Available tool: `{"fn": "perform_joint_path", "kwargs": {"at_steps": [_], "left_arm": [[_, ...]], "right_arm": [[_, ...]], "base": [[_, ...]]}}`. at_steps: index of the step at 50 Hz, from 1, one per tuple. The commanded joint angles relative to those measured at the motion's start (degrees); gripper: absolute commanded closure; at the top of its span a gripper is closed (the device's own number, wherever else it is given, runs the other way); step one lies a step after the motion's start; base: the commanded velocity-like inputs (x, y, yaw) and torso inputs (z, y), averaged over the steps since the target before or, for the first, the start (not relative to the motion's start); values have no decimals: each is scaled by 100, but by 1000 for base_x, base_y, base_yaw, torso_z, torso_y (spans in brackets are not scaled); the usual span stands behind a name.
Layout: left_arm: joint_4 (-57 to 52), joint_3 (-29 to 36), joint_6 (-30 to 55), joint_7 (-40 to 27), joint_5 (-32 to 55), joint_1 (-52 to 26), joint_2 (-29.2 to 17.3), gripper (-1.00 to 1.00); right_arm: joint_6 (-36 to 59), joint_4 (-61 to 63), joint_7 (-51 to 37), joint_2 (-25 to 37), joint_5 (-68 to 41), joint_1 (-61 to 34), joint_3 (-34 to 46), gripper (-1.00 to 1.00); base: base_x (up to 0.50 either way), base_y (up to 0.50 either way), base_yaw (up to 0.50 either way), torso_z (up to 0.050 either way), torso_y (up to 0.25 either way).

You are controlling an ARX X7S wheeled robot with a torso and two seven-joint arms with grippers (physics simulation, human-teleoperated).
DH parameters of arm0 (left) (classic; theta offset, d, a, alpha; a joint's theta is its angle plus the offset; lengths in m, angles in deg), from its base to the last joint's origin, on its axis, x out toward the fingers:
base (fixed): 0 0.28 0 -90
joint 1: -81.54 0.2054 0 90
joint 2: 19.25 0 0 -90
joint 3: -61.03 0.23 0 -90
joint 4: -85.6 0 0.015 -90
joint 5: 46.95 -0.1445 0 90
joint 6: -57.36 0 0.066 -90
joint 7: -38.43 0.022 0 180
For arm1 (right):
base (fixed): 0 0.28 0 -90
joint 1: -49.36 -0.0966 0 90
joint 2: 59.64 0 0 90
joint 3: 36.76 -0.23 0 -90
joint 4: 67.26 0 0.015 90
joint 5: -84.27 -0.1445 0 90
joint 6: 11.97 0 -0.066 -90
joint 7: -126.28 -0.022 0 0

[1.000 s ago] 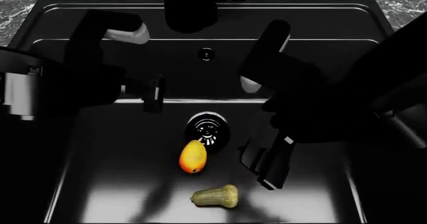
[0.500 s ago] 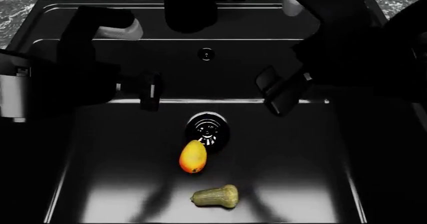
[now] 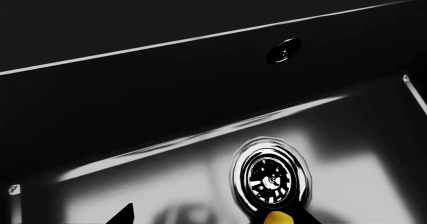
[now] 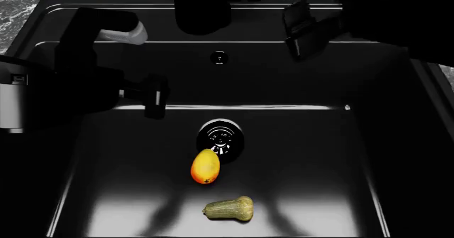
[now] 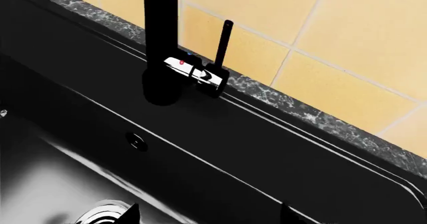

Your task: Pick up the fruits and vegetables and place them in the sink. Turn on the sink faucet to wash them. Then turn the sink off and put them in the tray.

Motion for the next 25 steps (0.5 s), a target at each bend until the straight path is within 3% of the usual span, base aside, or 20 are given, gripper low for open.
{"fn": "perform_joint_path", "kwargs": {"at_steps": [1,25], "left_arm": [[-37,-14,-7,-26,-14,-4,-50,-100],[-47,-25,-33,40,-128,15,-39,-100]], "right_arm": [[-409,-343,-105,-149,184,9,-145,-100],[-892,-1463,153,-1193,1314,-78,199,-100]], "base": [[0,0,0,0,0],[0,0,0,0,0]]}}
